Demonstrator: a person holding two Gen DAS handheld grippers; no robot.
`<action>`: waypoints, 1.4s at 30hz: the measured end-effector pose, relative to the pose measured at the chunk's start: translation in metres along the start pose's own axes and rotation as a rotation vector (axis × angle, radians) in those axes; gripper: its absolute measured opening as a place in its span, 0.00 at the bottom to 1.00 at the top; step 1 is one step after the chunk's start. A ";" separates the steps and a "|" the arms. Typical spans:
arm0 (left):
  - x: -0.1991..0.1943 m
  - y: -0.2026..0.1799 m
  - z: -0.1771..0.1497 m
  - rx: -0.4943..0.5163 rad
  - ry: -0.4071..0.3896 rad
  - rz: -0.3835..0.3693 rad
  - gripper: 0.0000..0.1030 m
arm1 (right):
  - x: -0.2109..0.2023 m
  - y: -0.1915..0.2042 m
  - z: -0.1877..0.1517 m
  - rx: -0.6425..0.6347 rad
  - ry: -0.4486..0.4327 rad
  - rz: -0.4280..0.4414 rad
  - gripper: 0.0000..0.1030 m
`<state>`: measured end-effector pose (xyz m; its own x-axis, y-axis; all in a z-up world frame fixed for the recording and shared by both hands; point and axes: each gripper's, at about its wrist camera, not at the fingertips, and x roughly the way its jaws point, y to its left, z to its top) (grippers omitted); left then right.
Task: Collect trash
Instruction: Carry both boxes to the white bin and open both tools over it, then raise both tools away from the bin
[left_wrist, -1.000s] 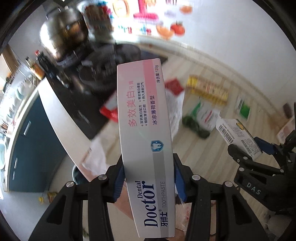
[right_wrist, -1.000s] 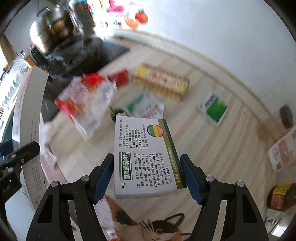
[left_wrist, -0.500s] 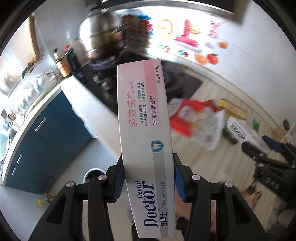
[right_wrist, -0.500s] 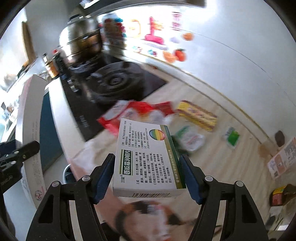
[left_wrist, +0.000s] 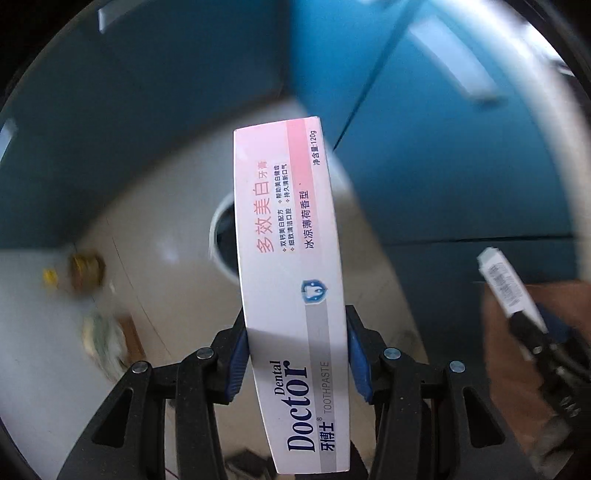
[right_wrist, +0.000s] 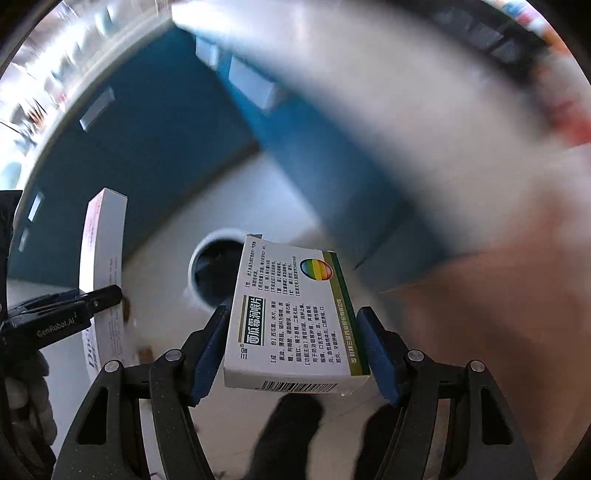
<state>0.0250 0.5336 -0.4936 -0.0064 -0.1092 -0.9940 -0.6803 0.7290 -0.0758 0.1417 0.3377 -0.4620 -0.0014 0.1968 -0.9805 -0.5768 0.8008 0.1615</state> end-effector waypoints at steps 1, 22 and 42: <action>0.033 0.017 0.008 -0.027 0.046 -0.015 0.42 | 0.036 0.009 0.000 0.003 0.036 0.004 0.69; 0.361 0.126 0.081 -0.274 0.446 -0.258 0.98 | 0.424 0.083 0.027 -0.089 0.424 0.082 0.89; 0.101 0.122 -0.002 -0.223 -0.159 0.194 0.98 | 0.192 0.131 0.020 -0.266 0.107 -0.117 1.00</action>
<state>-0.0602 0.6100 -0.6034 -0.0489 0.1361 -0.9895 -0.8213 0.5583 0.1174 0.0822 0.4914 -0.6268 -0.0002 0.0403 -0.9992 -0.7717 0.6355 0.0258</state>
